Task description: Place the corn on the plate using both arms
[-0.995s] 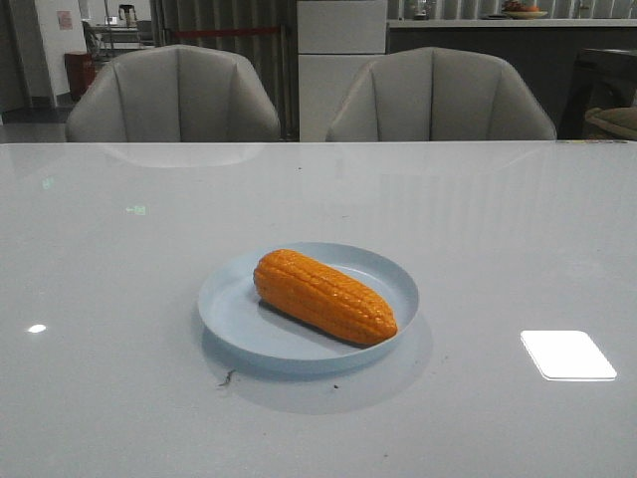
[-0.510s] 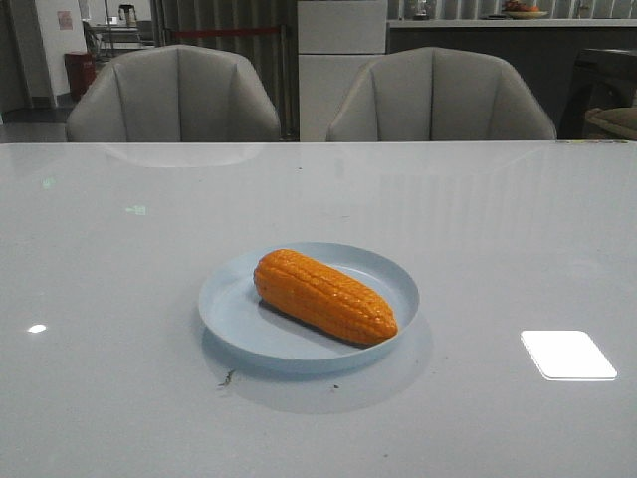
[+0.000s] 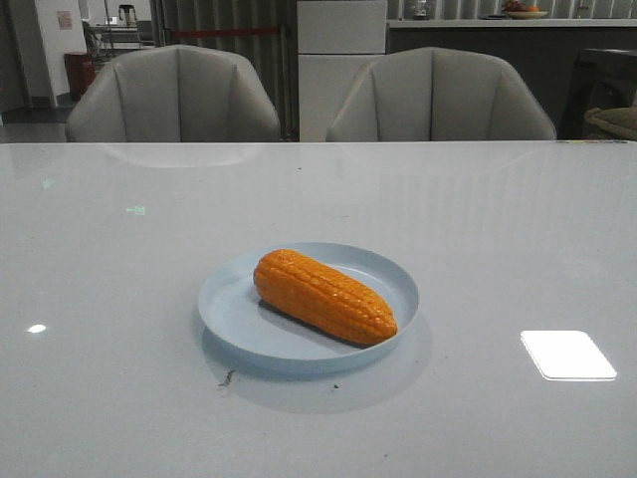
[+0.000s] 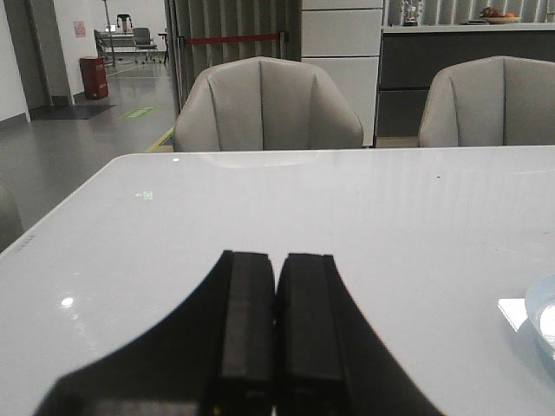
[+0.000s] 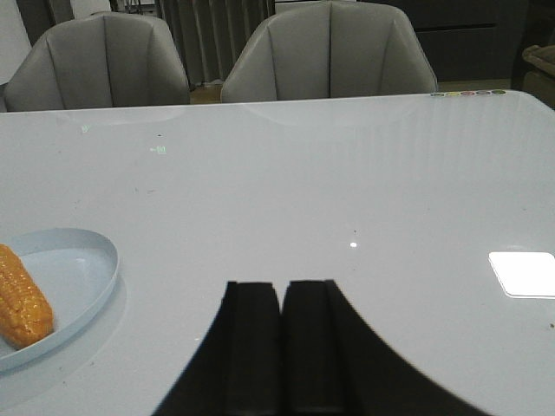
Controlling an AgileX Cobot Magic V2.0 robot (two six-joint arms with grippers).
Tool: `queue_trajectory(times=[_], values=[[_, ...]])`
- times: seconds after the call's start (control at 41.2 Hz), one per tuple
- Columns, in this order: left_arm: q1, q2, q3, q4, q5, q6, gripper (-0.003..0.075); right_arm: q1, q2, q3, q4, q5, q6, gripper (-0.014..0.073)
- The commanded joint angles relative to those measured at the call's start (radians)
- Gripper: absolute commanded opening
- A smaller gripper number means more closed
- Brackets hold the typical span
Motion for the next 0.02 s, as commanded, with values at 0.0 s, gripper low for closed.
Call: queue_trajectory(times=[0.0], values=[[0.0, -0.009, 0.037, -0.008, -0.084, -0.011, 0.0094, 0.001, -0.026, -0.02, -0.01, -0.08, 0.0, 0.005]])
